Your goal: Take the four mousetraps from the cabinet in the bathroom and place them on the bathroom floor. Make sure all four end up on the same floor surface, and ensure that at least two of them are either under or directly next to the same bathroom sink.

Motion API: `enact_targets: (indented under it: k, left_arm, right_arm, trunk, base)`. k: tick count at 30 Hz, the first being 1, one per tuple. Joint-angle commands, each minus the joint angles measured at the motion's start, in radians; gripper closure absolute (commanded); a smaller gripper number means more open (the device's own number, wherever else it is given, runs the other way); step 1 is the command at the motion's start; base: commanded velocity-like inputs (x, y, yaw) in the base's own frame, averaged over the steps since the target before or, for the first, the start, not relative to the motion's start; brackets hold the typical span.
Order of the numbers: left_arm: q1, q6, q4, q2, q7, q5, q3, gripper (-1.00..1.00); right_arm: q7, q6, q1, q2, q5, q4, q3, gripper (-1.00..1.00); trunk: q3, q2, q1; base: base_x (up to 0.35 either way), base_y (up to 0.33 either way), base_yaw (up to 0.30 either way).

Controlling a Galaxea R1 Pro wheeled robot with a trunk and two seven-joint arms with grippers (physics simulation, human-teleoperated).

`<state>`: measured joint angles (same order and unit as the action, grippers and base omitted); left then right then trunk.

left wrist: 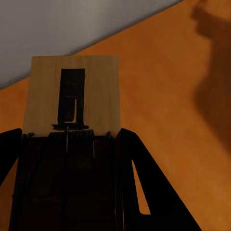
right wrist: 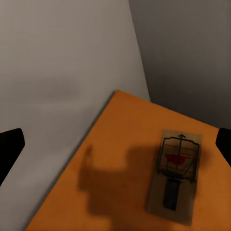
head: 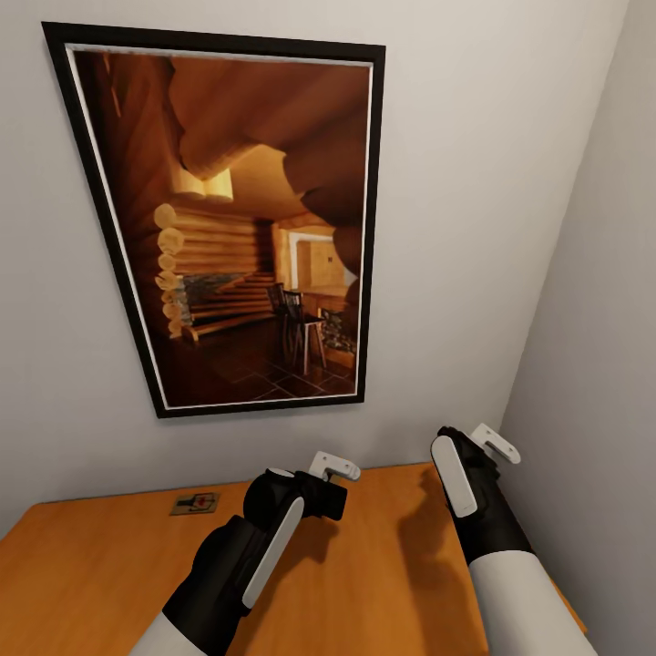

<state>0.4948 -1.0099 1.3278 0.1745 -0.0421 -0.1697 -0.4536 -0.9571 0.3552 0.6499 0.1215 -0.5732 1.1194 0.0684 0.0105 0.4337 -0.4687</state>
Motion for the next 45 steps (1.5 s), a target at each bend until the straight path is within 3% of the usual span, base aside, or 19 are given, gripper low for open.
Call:
enact_targets:
  k: [1,9,19,45]
  left_arm:
    - [0.001,-0.004,0.001,0.000,-0.004,-0.004,0.000,1.00]
    - [0.001,-0.004,0.001,0.000,-0.004,-0.004,0.000,1.00]
    - [0.001,-0.004,0.001,0.000,-0.004,-0.004,0.000,1.00]
    - [0.001,-0.004,0.001,0.000,-0.004,-0.004,0.000,1.00]
  right_arm:
    - [-0.003,0.007,0.001,0.001,-0.002,0.001,0.002,-1.00]
    - [0.027,0.000,0.001,0.001,-0.003,-0.001,0.007,-1.00]
    - [0.058,-0.001,0.001,0.001,-0.002,-0.001,0.052,-1.00]
    - [0.051,0.009,0.001,0.001,0.000,-0.004,0.058,-1.00]
  trunk:
    - [0.001,0.001,-0.001]
    - [0.001,0.001,-0.001]
    - [0.001,0.001,-0.001]
    - [0.001,0.001,-0.001]
  base:
    - [0.000,0.000,0.000]
    - [0.000,0.000,0.000]
    - [0.000,0.000,0.000]
    - [0.000,0.000,0.000]
